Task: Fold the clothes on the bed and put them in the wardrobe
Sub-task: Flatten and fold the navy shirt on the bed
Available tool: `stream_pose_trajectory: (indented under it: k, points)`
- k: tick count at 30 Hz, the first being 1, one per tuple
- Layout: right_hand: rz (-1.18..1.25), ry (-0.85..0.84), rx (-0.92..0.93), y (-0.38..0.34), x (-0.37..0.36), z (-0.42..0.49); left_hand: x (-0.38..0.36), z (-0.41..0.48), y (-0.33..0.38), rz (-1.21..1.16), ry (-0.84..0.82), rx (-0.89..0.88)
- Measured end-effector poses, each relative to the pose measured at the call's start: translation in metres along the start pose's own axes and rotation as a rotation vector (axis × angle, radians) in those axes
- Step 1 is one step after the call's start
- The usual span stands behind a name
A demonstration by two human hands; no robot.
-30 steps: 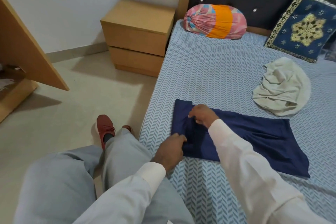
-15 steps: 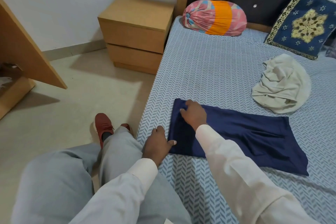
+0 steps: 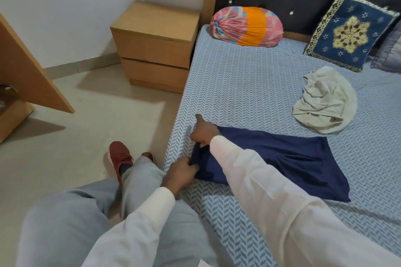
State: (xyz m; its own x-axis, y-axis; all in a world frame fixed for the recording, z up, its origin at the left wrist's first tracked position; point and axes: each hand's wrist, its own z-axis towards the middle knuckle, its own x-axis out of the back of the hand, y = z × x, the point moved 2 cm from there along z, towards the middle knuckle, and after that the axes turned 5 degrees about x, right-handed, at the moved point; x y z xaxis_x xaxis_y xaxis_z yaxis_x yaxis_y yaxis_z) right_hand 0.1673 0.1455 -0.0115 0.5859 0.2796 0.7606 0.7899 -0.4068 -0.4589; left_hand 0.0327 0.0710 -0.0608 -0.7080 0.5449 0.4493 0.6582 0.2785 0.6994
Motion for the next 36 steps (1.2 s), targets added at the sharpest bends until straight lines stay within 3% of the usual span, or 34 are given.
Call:
stream_pose_trajectory:
  k: [5, 8, 11, 17, 22, 26, 30, 36]
  points:
    - [0.117, 0.064, 0.150, -0.063, 0.002, 0.011, 0.077, -0.003, 0.005, 0.177, 0.357, -0.114]
    - [0.101, 0.126, 0.168, -0.087, 0.005, 0.013, 0.107, -0.006, 0.001, 0.115, 0.420, -0.177]
    - [0.026, 0.138, 0.123, -0.079, 0.004, 0.007, 0.103, -0.016, 0.009, 0.119, 0.372, -0.261]
    - [0.320, 0.107, 0.099, 0.023, 0.010, -0.020, 0.042, -0.016, 0.024, 0.147, 0.010, -0.371]
    - [0.685, 0.174, -0.003, 0.131, 0.028, -0.050, -0.007, -0.003, 0.033, 0.235, 0.020, -0.371]
    - [0.905, 0.227, -0.096, 0.201, 0.054, -0.074, -0.049, 0.002, 0.043, 0.527, -0.078, -0.359]
    - [0.950, 0.312, -0.159, 0.259, 0.075, -0.089, -0.082, 0.001, 0.047, 0.839, -0.039, -0.451]
    - [0.864, 0.330, -0.262, 0.311, 0.087, -0.112, -0.104, -0.001, 0.048, 0.844, -0.002, -0.489]
